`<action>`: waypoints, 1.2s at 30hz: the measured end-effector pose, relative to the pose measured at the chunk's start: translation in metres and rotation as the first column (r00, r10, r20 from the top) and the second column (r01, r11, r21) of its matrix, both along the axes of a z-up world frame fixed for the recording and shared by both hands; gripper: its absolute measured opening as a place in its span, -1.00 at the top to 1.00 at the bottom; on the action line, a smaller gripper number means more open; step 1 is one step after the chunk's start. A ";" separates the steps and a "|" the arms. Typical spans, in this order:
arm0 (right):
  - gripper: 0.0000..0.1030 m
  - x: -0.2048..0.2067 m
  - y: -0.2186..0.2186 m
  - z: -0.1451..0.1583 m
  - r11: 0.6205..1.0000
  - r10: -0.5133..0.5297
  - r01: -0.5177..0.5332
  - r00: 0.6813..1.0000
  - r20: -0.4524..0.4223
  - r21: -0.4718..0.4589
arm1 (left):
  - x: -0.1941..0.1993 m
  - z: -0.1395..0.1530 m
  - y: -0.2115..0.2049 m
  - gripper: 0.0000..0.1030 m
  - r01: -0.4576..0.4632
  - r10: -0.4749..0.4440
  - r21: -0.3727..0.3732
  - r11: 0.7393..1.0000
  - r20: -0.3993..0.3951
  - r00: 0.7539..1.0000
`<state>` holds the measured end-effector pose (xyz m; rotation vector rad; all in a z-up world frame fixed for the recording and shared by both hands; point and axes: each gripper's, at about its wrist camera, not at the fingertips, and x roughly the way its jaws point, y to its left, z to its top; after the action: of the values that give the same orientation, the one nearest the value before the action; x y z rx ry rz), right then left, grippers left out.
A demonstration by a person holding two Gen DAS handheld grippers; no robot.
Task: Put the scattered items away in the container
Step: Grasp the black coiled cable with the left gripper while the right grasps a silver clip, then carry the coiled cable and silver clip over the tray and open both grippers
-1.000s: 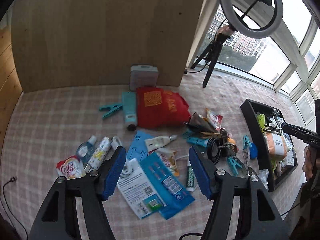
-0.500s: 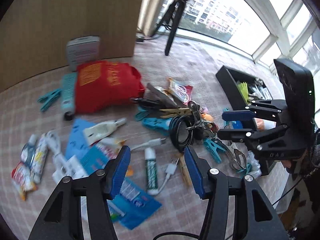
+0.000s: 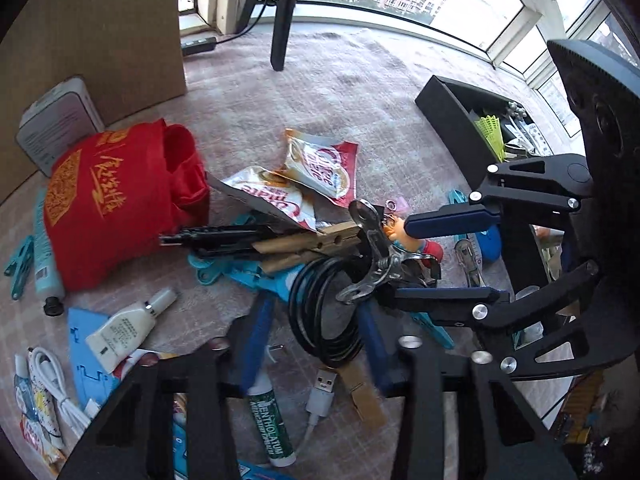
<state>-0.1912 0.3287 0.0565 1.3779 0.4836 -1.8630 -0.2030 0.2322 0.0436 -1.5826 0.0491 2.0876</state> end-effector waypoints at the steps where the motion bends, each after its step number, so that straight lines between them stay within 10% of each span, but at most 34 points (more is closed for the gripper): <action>1: 0.20 0.000 0.000 0.000 1.000 0.007 -0.007 1.000 0.004 0.001 | 0.001 0.000 0.000 0.55 0.006 -0.006 0.004 1.000 0.005 1.000; 20: 0.63 0.017 -0.003 0.001 0.997 0.082 -0.082 0.995 0.053 0.002 | 0.018 0.027 -0.025 0.83 -0.017 0.019 0.038 0.999 -0.041 0.999; 36: 0.64 0.045 0.110 0.079 0.953 -0.224 0.223 0.975 0.019 -0.204 | 0.042 0.103 -0.025 0.83 0.007 0.007 0.078 0.997 -0.178 0.984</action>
<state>-0.1459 0.4392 0.1358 1.3328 0.1348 -2.0333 -0.1610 0.2072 0.1465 -1.3472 0.0294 2.1983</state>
